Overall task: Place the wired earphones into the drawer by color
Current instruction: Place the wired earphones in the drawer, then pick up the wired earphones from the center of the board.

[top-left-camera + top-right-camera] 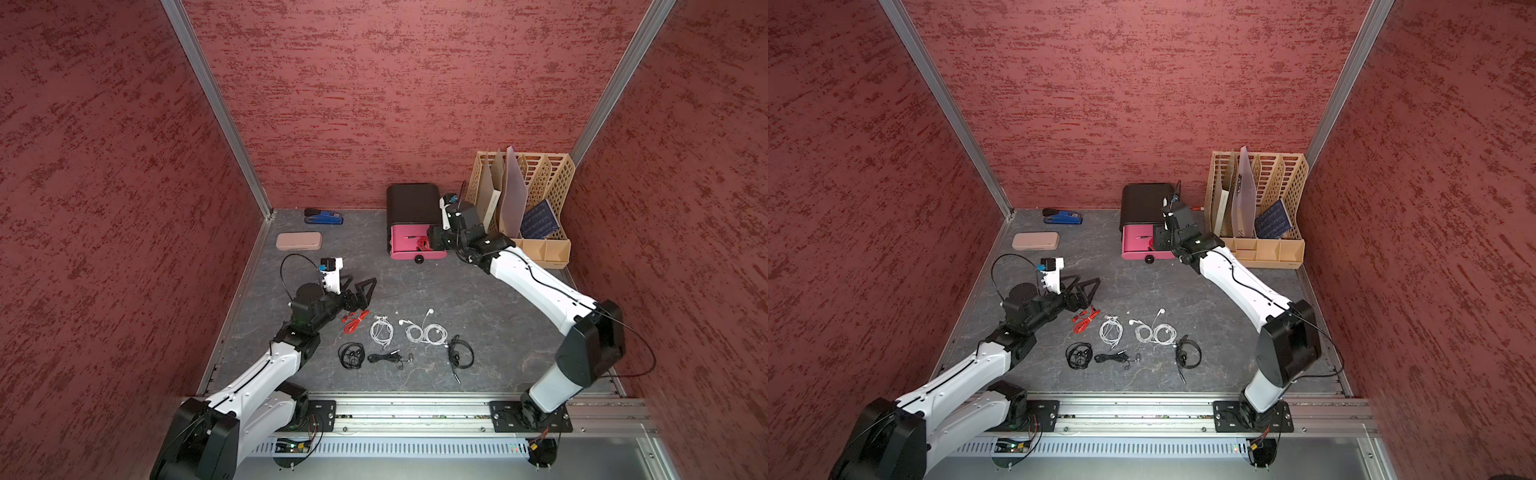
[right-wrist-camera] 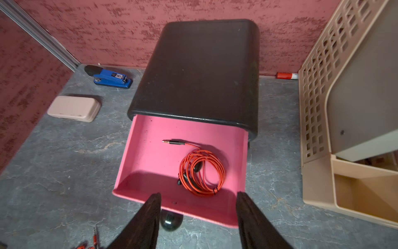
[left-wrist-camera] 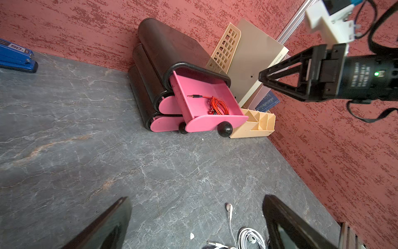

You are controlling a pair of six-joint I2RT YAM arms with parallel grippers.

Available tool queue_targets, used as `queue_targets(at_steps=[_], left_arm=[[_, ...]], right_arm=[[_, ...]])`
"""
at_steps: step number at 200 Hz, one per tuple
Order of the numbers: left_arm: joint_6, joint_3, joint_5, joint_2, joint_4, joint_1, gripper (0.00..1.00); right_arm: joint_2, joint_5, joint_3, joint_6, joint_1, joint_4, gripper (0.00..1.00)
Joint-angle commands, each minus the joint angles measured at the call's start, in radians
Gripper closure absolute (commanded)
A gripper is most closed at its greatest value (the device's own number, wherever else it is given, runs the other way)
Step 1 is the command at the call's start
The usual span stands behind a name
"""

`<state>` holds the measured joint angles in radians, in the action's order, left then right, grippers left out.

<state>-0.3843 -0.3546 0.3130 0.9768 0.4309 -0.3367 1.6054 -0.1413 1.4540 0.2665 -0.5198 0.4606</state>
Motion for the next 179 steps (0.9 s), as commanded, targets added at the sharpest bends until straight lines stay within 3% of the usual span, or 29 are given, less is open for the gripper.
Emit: queue_targets(at_steps=[1,54,102,150,179], left_arm=[[0.021,0.001,0.005,-0.005,0.005,-0.005,0.00],[0.029,-0.015,0.018,-0.010,-0.029,-0.005,0.00],[0.043,-0.072,0.039,0.003,-0.125,-0.005,0.00],[0.129,-0.225,0.023,0.028,-0.452,-0.005,0.00],[0.080,-0.224,0.046,0.036,-0.546,-0.009,0.00]], right_arm=[[-0.077,0.006,-0.068,0.010,0.009,0.007,0.38],[-0.278,-0.037,-0.297,0.012,0.010,-0.011,0.36],[-0.414,-0.011,-0.559,0.017,0.010,-0.150,0.36],[-0.517,0.034,-0.747,-0.001,0.011,-0.294,0.36],[-0.576,0.045,-0.816,-0.013,0.010,-0.338,0.36]])
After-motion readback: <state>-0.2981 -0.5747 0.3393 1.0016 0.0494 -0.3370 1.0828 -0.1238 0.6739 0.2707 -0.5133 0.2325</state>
